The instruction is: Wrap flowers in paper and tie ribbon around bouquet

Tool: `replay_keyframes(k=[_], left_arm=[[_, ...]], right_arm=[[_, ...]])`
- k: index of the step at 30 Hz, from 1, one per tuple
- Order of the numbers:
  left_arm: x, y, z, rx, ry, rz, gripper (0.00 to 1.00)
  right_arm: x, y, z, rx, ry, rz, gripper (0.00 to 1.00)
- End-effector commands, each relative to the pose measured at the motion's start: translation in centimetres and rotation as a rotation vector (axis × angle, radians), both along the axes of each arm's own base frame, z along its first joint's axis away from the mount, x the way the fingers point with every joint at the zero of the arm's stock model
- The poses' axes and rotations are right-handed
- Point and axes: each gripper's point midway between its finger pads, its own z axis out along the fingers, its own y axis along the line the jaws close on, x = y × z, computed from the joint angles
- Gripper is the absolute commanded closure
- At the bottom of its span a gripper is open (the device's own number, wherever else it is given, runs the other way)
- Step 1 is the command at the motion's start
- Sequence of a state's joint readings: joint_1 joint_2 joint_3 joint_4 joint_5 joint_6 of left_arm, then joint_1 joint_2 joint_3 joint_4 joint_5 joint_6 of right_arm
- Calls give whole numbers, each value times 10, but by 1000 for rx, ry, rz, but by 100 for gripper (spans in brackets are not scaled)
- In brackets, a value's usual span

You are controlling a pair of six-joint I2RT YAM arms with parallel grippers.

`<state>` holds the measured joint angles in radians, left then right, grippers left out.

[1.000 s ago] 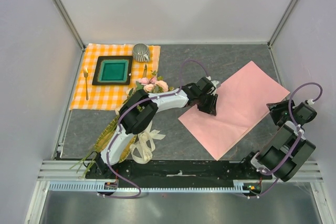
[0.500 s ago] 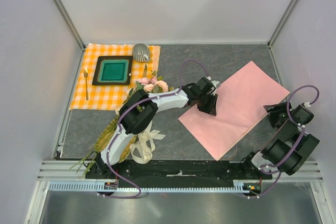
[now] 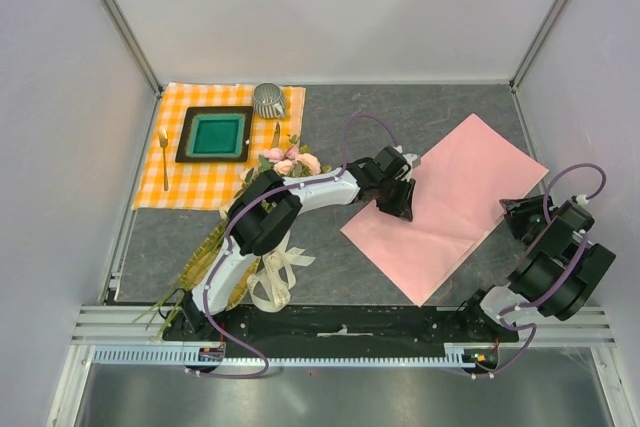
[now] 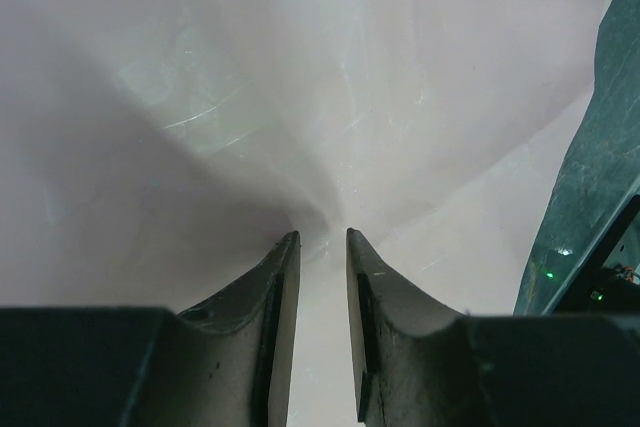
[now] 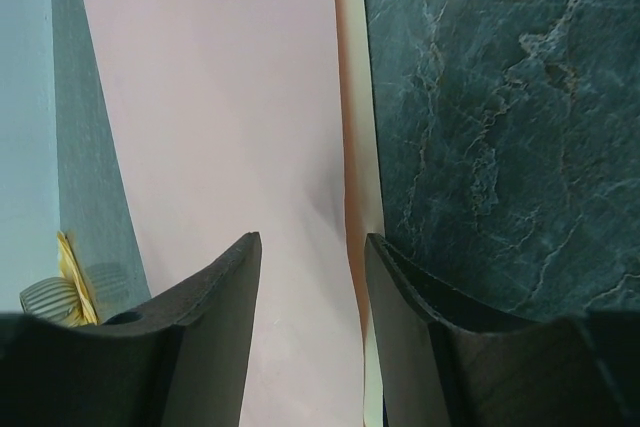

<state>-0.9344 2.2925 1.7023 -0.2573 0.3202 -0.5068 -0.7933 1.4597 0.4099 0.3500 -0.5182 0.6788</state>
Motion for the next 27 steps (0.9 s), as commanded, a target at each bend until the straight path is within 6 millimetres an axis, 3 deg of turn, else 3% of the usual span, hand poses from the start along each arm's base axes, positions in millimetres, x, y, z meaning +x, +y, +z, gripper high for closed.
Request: replay_keyframes(k=[1, 4, 14, 23, 27], left_arm=[[-7, 2, -13, 31, 43, -13, 68], [-6, 1, -12, 26, 41, -17, 68], [-8, -2, -5, 5, 55, -30, 68], [-10, -3, -6, 1, 68, -50, 67], [-6, 0, -11, 14, 77, -44, 67]], right_arm=[[3, 7, 3, -14, -21, 31, 46], [4, 2, 9, -66, -4, 31, 46], [10, 15, -11, 5, 6, 49, 48], [36, 46, 12, 27, -176, 201, 50], [38, 63, 8, 61, -185, 249, 47]])
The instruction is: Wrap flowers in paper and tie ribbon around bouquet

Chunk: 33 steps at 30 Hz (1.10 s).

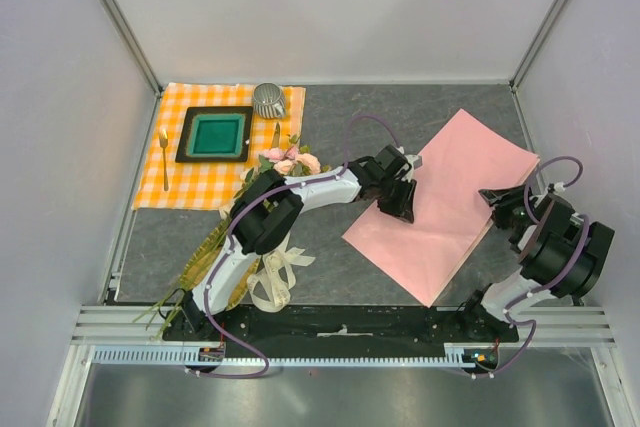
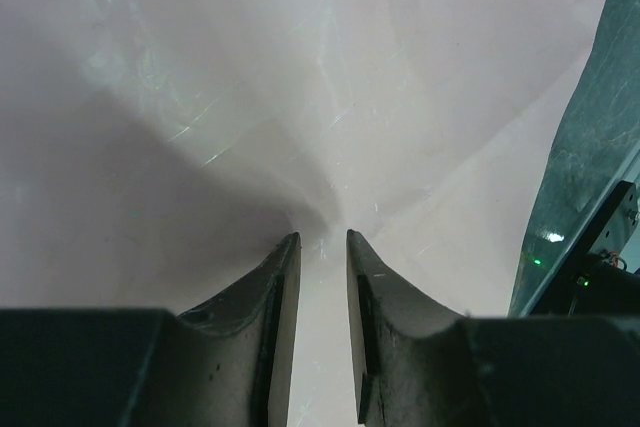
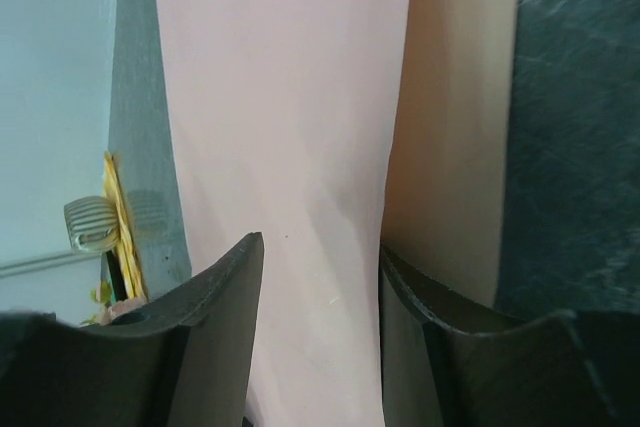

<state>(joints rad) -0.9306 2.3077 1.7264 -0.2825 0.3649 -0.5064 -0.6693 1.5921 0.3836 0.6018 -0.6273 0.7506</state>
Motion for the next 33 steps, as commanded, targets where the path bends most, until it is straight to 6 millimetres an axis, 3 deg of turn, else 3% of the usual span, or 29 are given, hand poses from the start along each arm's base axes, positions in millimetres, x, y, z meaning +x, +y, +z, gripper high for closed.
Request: replay_keyframes(k=[1, 8, 12, 19, 21, 29, 31, 33], left_arm=[[0, 2, -10, 20, 48, -12, 68], [12, 1, -12, 7, 74, 45, 68], [15, -1, -10, -21, 105, 62, 69], [14, -2, 8, -65, 98, 51, 69], [13, -4, 12, -78, 99, 44, 69], [13, -4, 23, -103, 90, 30, 69], [13, -4, 27, -108, 82, 26, 69], [14, -3, 29, -110, 79, 23, 69]], right_arm=[[6, 23, 6, 13, -64, 90, 47], [1, 51, -5, 5, 0, 178, 44], [2, 51, 8, 3, -19, 180, 44], [-5, 75, 39, 69, -83, 237, 44], [-4, 77, 50, 43, -98, 255, 45], [-9, 72, 46, -8, -25, 242, 61], [-12, 69, 42, -16, 13, 222, 59], [-14, 63, 46, -67, 21, 212, 50]])
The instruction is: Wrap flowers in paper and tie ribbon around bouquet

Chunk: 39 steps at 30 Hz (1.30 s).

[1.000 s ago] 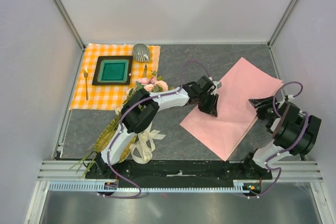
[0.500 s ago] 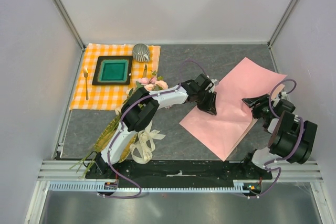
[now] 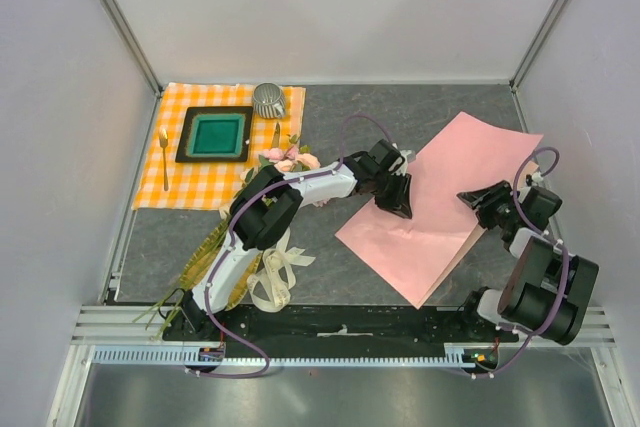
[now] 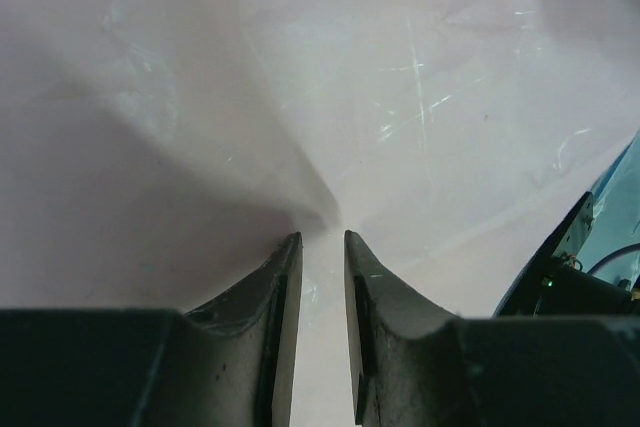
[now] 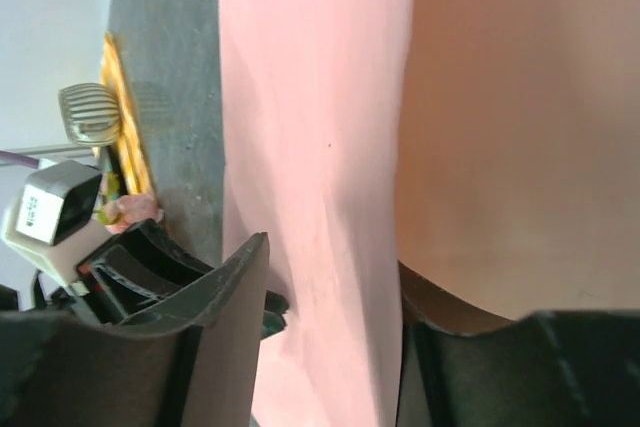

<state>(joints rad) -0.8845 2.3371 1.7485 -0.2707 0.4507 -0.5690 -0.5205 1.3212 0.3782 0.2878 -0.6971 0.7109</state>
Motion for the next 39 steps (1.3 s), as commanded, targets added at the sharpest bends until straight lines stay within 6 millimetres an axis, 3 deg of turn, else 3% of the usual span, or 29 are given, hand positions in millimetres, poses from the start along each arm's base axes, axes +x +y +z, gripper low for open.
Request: replay_keyframes(k=[1, 4, 8, 11, 14, 16, 17, 18, 19, 20, 21, 22, 23, 24, 25, 26, 27, 28, 29, 30, 31, 32, 33, 34, 35, 36, 37, 38, 39], left_arm=[[3, -4, 29, -65, -20, -8, 69], [2, -3, 27, -59, -19, -7, 69], [5, -2, 27, -59, -21, -2, 69], [5, -3, 33, -70, -26, -5, 69], [2, -5, 45, -92, -33, -19, 64], [1, -6, 66, -123, -56, -26, 59], [0, -4, 76, -131, -63, -26, 56], [-2, -1, 83, -136, -71, -25, 49], [-2, 2, 115, -171, -119, -13, 46], [-2, 6, 131, -188, -148, -7, 43], [-3, 12, 140, -191, -168, 3, 37], [-3, 20, 178, -233, -234, 23, 34], [-3, 26, 192, -240, -265, 31, 33], [-6, 35, 205, -237, -282, 42, 30], [-7, 46, 235, -264, -337, 69, 30], [-8, 55, 250, -276, -368, 80, 28], [-10, 65, 253, -268, -376, 90, 25], [-12, 73, 260, -267, -391, 103, 23], [-12, 89, 280, -290, -420, 126, 22], [-14, 97, 278, -279, -414, 132, 21], [-15, 107, 280, -272, -411, 140, 19], [-13, 120, 291, -281, -436, 159, 17], [-14, 128, 286, -267, -433, 161, 14], [-13, 133, 286, -264, -438, 162, 13], [-7, 141, 286, -249, -477, 164, 11], [-5, 146, 283, -232, -500, 172, 6], [1, 149, 281, -209, -529, 186, 6], [8, 152, 276, -183, -567, 172, 5], [16, 150, 269, -158, -577, 168, 5]], right_arm=[[-2, -13, 7, -111, 32, -30, 50], [-7, -21, 12, -178, 51, -55, 51], [-13, -28, 17, -239, 66, -77, 60], [-14, -30, 8, -242, 88, -90, 80], [-3, -35, 4, -255, 70, -95, 100], [2, -39, 5, -289, 71, -85, 100], [12, -47, 23, -334, 49, -85, 100], [11, -63, 28, -416, 91, -143, 100], [4, -60, 32, -469, 142, -116, 100], [16, -68, 74, -547, 68, -140, 100], [17, -80, 92, -619, 79, -187, 100], [13, -71, 99, -641, 125, -144, 100], [28, -72, 134, -696, 80, -123, 100], [34, -67, 143, -708, 80, -90, 100], [37, -45, 144, -725, 105, -7, 100], [52, -38, 161, -761, 88, 25, 100], [59, -27, 164, -782, 92, 47, 100], [64, -2, 164, -813, 102, 108, 100], [80, 9, 173, -831, 94, 124, 100], [87, 44, 175, -858, 73, 190, 100], [95, 58, 158, -886, 126, 239, 100], [109, 64, 175, -936, 110, 210, 100], [115, 76, 172, -956, 127, 227, 100], [121, 101, 149, -981, 179, 309, 100], [134, 114, 164, -986, 138, 298, 100], [140, 134, 161, -979, 120, 327, 100], [150, 148, 142, -963, 145, 363, 100], [161, 160, 151, -939, 108, 370, 100], [165, 175, 148, -917, 98, 400, 100]])
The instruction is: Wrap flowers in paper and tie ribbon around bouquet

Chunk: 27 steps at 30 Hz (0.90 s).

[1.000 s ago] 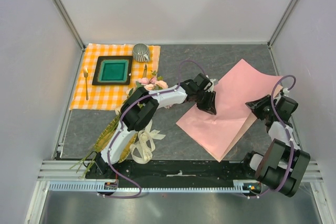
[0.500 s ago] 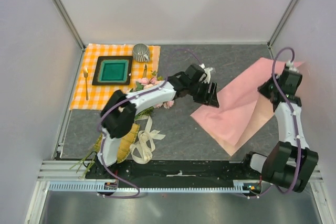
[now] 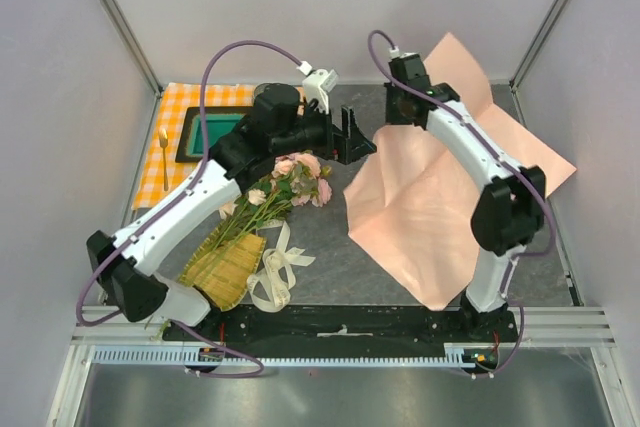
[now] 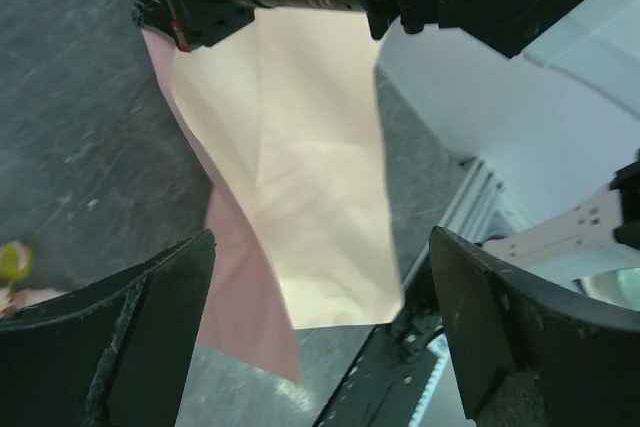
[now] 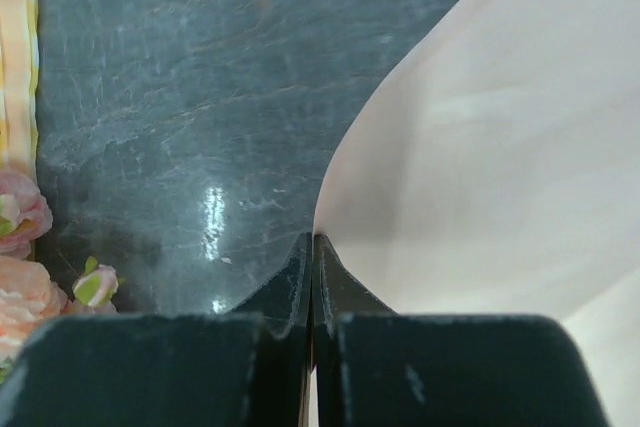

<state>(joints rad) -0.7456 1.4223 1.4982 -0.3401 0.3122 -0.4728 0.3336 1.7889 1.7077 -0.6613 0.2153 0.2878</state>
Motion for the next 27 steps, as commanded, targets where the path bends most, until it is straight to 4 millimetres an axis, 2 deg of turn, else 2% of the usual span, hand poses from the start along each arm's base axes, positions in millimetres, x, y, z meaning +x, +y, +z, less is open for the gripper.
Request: replay_keyframes(k=[1, 2, 3, 4, 5, 6, 7, 8, 10, 11, 13, 14, 17, 19, 20, 21, 22, 23, 24, 25, 26, 27], left_arm=[[31, 7, -67, 221, -22, 37, 5], [40, 7, -72, 235, -35, 35, 5], [47, 4, -73, 234, -40, 25, 4], [55, -5, -98, 261, 12, -12, 4], [63, 2, -110, 294, 54, -7, 4], [76, -1, -107, 292, 57, 0, 4], [82, -4, -127, 310, 106, -21, 4], [93, 0, -126, 293, 127, -16, 3], [95, -1, -132, 247, 182, -65, 3], [103, 5, -142, 235, 226, -55, 3], [106, 4, -146, 202, 249, -80, 13], [112, 9, -155, 198, 289, -59, 24], [115, 16, -169, 187, 362, -29, 35], [117, 13, -167, 165, 344, -26, 46], [111, 13, -176, 147, 391, -18, 63], [108, 10, -175, 121, 405, -21, 72], [109, 3, -169, 65, 409, -27, 76], [100, -1, -180, 70, 438, -24, 84], [98, -2, -179, 68, 429, 0, 86], [101, -7, -181, 73, 400, 55, 87], [96, -4, -195, 89, 411, 86, 89], [97, -2, -193, 82, 399, 120, 92]], right_arm=[[17, 28, -18, -31, 72, 19, 100], [24, 37, -9, -19, 49, 38, 100], [27, 44, -12, -12, 54, 50, 100], [30, 46, -19, -10, 67, 55, 100], [33, 50, -14, 4, 54, 66, 100], [35, 55, -13, 21, 51, 82, 100], [37, 58, -15, 27, 56, 94, 100], [39, 62, -13, 38, 49, 108, 100], [41, 72, -17, 68, 57, 153, 100], [42, 76, -19, 71, 58, 173, 100], [43, 84, -24, 93, 58, 210, 100], [44, 86, -25, 98, 57, 221, 100], [51, 91, -30, 76, 45, 270, 100], [56, 89, -37, 34, 41, 303, 100], [59, 84, -37, 1, 32, 288, 100], [62, 78, -39, -32, 27, 279, 98], [63, 73, -43, -49, 34, 260, 82], [65, 65, -44, -60, 34, 222, 68], [64, 56, -45, -42, 52, 194, 58], [61, 52, -45, 14, 76, 142, 49], [56, 48, -47, 48, 98, 122, 46], [48, 39, -29, 88, 83, 112, 45]])
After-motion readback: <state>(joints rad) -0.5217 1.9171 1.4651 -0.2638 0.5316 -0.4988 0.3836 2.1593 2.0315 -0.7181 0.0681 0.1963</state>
